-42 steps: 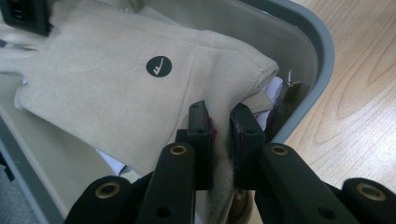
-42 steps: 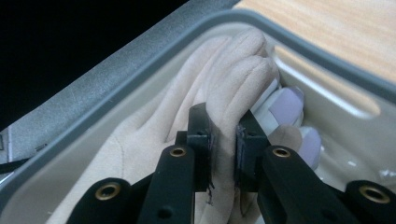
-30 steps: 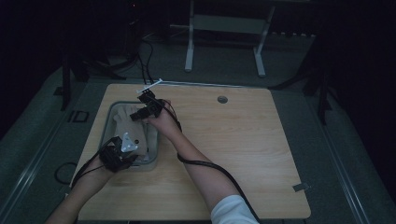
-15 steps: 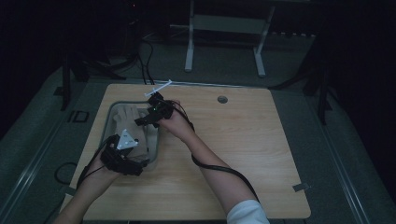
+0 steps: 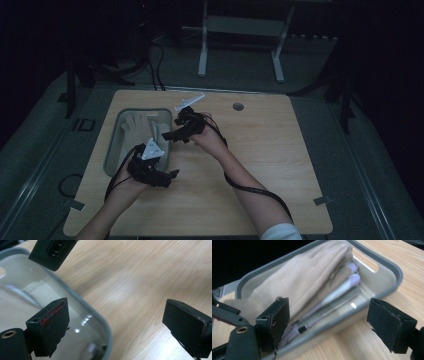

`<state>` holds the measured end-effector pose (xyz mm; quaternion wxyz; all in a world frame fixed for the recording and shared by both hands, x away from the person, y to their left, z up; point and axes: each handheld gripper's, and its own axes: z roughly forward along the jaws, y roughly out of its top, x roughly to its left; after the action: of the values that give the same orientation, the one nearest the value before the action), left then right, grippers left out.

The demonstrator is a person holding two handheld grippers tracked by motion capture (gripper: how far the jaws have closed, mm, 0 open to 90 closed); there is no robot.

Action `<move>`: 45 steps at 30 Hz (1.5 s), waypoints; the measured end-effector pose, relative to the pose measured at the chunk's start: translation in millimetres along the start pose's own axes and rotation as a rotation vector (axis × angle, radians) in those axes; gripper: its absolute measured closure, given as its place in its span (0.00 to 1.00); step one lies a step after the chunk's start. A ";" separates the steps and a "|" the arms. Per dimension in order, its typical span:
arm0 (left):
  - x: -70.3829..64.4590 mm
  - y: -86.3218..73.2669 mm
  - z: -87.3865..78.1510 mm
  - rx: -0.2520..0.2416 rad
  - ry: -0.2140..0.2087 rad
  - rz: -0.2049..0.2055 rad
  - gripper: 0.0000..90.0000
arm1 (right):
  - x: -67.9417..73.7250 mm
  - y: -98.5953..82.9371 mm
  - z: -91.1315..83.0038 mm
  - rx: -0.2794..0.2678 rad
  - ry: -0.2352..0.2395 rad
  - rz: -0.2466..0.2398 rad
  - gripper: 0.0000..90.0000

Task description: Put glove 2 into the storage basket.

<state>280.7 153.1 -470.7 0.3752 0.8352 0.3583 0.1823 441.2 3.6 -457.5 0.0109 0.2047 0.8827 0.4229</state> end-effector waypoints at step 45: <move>-65.8 -16.7 92.6 -0.002 -0.259 0.058 0.08 | -43.3 -136.1 -51.1 0.025 -0.131 0.044 0.20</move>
<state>281.6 66.5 -546.1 0.4137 0.8615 0.2822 0.0839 423.1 -126.3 -533.5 0.0569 0.2515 0.8806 0.3975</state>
